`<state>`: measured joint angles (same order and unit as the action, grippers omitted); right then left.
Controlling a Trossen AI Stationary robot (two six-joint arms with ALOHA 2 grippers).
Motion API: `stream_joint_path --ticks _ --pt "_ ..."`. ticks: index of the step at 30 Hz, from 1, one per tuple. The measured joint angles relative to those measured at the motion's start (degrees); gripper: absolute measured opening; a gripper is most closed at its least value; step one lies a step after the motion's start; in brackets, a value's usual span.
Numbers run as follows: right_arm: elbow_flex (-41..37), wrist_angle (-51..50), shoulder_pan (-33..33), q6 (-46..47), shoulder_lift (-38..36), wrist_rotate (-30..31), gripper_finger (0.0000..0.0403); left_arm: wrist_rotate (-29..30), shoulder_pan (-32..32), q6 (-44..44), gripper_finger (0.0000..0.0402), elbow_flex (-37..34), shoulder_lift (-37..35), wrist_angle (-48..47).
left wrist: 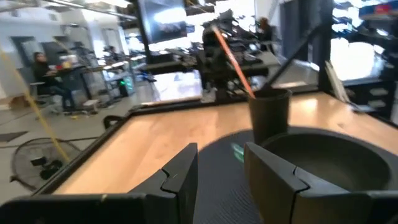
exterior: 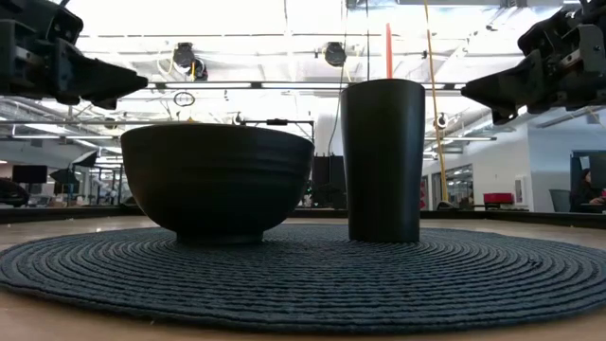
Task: Pick & Place Utensil
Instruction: Return to home position
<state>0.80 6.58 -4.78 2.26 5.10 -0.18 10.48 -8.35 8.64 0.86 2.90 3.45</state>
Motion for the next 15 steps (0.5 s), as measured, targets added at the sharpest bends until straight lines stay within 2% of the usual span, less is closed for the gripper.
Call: stream_joint_path --ticks 8,15 --pt "0.00 0.01 -0.02 0.03 -0.02 -8.56 0.0063 -11.34 3.41 1.22 0.0136 0.15 -0.39 -2.85" --pt "0.00 0.01 -0.02 0.04 -0.02 -8.97 0.0063 -11.08 6.89 1.39 0.0136 0.14 -0.38 -2.90"
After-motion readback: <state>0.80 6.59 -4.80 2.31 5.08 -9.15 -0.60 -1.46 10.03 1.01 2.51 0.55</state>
